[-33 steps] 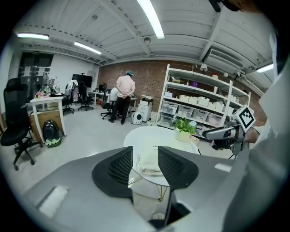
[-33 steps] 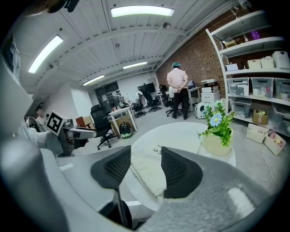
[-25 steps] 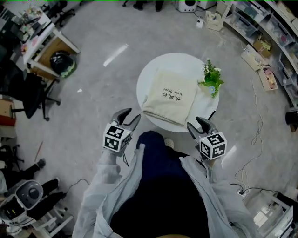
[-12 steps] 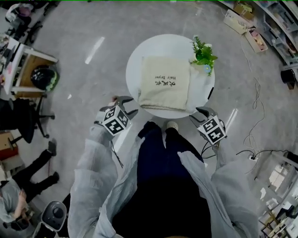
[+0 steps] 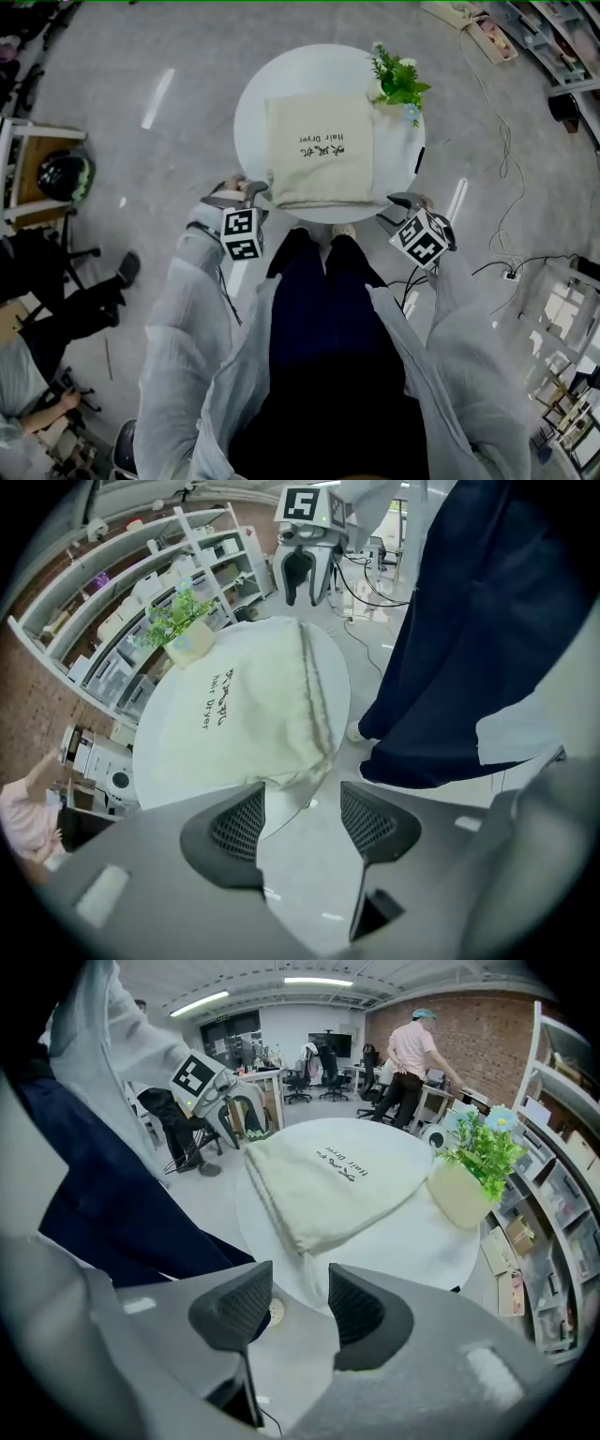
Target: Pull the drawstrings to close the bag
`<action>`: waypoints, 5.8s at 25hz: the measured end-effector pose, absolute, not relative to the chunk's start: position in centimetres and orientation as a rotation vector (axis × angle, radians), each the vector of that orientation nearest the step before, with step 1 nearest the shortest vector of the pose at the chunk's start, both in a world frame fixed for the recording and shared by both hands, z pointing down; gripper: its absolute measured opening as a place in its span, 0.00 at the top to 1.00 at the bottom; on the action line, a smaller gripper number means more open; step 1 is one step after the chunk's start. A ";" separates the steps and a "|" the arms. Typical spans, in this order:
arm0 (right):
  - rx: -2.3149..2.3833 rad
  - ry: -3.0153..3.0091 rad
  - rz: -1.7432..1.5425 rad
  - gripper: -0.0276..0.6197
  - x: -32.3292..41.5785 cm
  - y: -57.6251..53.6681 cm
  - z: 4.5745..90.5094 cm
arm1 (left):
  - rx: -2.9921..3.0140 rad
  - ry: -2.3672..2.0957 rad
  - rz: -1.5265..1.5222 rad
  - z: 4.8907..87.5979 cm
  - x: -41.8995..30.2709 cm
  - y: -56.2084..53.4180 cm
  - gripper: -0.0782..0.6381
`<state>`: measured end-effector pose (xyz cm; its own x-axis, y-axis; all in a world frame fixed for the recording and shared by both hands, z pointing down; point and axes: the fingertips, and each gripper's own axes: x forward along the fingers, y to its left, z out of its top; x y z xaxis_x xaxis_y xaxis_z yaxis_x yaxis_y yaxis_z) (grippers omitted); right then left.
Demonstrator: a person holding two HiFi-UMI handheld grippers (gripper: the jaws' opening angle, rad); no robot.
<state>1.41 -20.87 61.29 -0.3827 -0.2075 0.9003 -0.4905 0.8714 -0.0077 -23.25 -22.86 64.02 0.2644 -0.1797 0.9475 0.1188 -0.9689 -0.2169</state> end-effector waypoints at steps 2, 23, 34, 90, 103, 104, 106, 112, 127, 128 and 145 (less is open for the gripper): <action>0.516 -1.963 0.333 0.67 1.1 -21.1 61.6 | -2.286 0.049 -1.760 64.4 -23.1 -23.1 0.52; 0.493 -1.891 0.335 0.73 -0.4 -21.0 65.0 | -2.152 0.131 -1.707 67.0 -23.0 -23.1 0.63; 0.521 -1.873 0.299 0.90 0.1 -20.6 65.4 | -2.129 0.249 -1.728 65.9 -23.4 -22.4 0.84; 0.374 -1.530 -0.188 0.94 7.8 -21.6 64.7 | -1.897 0.563 -2.204 66.2 -30.4 -24.9 0.84; 0.389 -1.482 -0.189 0.94 10.3 -21.5 64.2 | -1.854 0.537 -2.217 65.8 -32.6 -24.2 0.85; 0.392 -1.478 -0.185 0.94 10.5 -21.4 64.2 | -1.846 0.543 -2.216 65.7 -32.8 -24.2 0.85; 0.392 -1.468 -0.195 0.94 10.8 -21.4 64.1 | -1.830 0.566 -2.210 65.5 -33.1 -24.3 0.85; 0.401 -1.428 -0.178 0.94 12.0 -21.4 64.1 | -1.797 0.567 -2.240 65.7 -34.1 -24.1 0.85; 0.443 -1.365 -0.131 0.94 15.1 -21.0 63.9 | -1.818 0.686 -2.244 65.8 -34.9 -24.9 0.85; 0.440 -1.367 -0.123 0.94 15.0 -20.8 64.1 | -1.817 0.688 -2.252 65.8 -34.9 -24.9 0.85; 0.491 -1.406 -0.013 0.94 13.9 -20.5 63.7 | -2.039 0.777 -2.285 65.5 -33.8 -25.0 0.85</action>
<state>13.92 -20.54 63.68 0.1810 -0.2946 0.9383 -0.2775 0.9000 0.3361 -33.84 -25.00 65.48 -0.1669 -0.3046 0.9378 -0.3301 -0.8789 -0.3442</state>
